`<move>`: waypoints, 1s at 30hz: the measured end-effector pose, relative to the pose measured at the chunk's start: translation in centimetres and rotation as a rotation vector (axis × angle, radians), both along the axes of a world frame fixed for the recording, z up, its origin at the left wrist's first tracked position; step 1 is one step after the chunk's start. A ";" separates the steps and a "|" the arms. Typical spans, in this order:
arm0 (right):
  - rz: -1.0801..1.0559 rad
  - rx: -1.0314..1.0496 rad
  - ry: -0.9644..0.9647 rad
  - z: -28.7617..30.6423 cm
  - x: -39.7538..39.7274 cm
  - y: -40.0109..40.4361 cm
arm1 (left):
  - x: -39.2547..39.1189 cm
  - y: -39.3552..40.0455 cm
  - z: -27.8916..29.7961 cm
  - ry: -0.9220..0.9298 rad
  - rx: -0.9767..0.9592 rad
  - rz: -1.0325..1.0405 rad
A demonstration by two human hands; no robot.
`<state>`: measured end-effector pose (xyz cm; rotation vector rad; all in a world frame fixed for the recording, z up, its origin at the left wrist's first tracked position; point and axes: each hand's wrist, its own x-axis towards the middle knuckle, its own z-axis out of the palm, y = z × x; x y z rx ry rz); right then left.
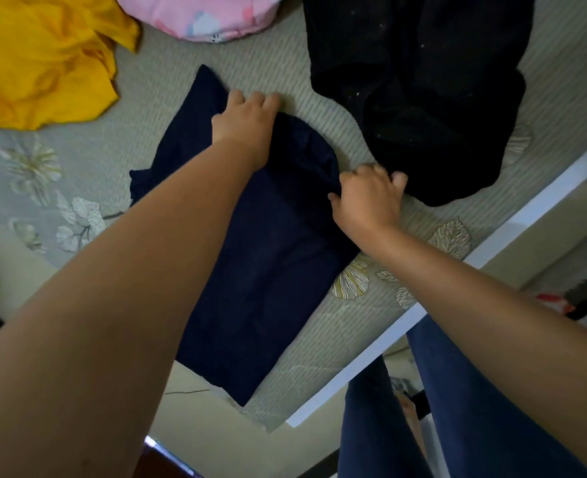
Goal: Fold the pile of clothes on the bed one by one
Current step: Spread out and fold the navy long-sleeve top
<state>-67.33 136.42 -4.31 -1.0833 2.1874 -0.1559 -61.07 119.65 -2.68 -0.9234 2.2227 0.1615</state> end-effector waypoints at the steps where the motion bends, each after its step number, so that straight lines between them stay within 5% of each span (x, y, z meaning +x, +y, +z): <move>1: -0.007 -0.011 -0.006 0.1 0.1 0.1 | 0.0 -0.2 0.2 -0.043 -0.006 0.016; 4: -0.019 -0.084 0.007 1.1 0.5 0.3 | 1.4 0.0 0.9 -0.045 -0.037 0.006; 11: 0.087 -0.395 -0.041 8.0 4.8 2.1 | 11.9 1.1 6.8 0.453 0.094 0.014; 21: 0.396 -0.512 0.134 12.7 24.9 7.8 | 33.5 7.7 10.6 0.590 -0.208 -0.342; 23: 0.462 -0.485 0.117 10.9 28.9 9.5 | 37.8 9.4 9.0 0.493 -0.261 -0.307; 27: 0.699 -0.093 0.160 6.7 33.7 12.5 | 44.5 12.9 4.7 -0.166 -0.164 -0.015; 30: 0.723 0.132 0.200 4.5 34.9 15.2 | 46.2 16.1 2.1 -0.088 -0.141 0.090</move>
